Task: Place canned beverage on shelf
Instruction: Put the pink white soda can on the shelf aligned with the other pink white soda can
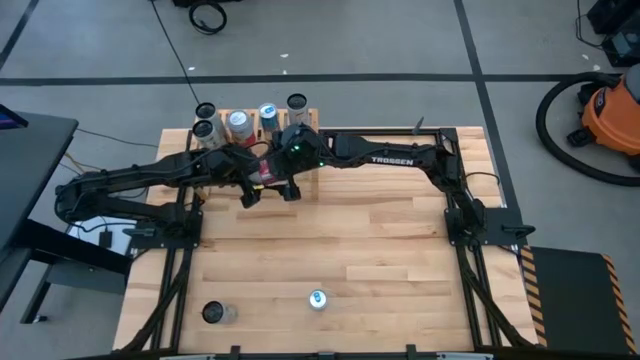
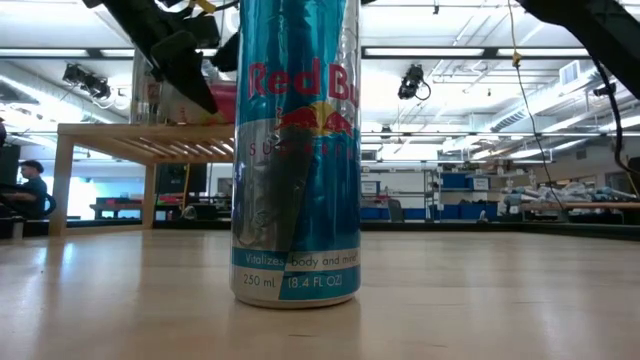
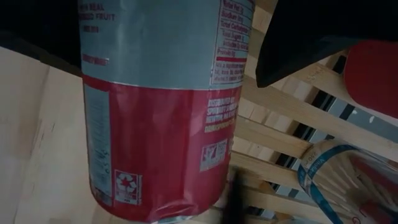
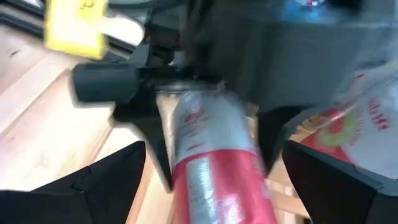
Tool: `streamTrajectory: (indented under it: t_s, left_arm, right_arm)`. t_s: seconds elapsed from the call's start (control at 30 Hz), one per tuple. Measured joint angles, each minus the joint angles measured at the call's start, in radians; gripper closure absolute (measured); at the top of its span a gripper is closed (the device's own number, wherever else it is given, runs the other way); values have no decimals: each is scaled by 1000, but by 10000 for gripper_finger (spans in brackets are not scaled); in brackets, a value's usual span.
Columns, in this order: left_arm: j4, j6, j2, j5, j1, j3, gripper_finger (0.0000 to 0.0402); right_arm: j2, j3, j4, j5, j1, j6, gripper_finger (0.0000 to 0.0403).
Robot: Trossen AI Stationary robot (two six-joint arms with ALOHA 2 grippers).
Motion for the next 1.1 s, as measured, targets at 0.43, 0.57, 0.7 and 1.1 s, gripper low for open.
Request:
streamTrajectory:
  t_s: [0.43, 0.57, 0.7, 1.1]
  left_arm:
    - [-5, -1, -1, 6, 5, 2, 5]
    - [-13, 0, 0, 8, 6, 2, 5]
    - [-11, 7, 0, 6, 6, 2, 5]
    - [-13, 12, 0, 2, 6, 2, 5]
  right_arm:
    - [152, 236, -195, 20, -2, 2, 15]
    - [170, 270, -237, 19, -4, -10, 15]
    - [170, 267, -248, 3, -13, -27, 15]
    - [184, 264, -242, 48, -19, -76, 25]
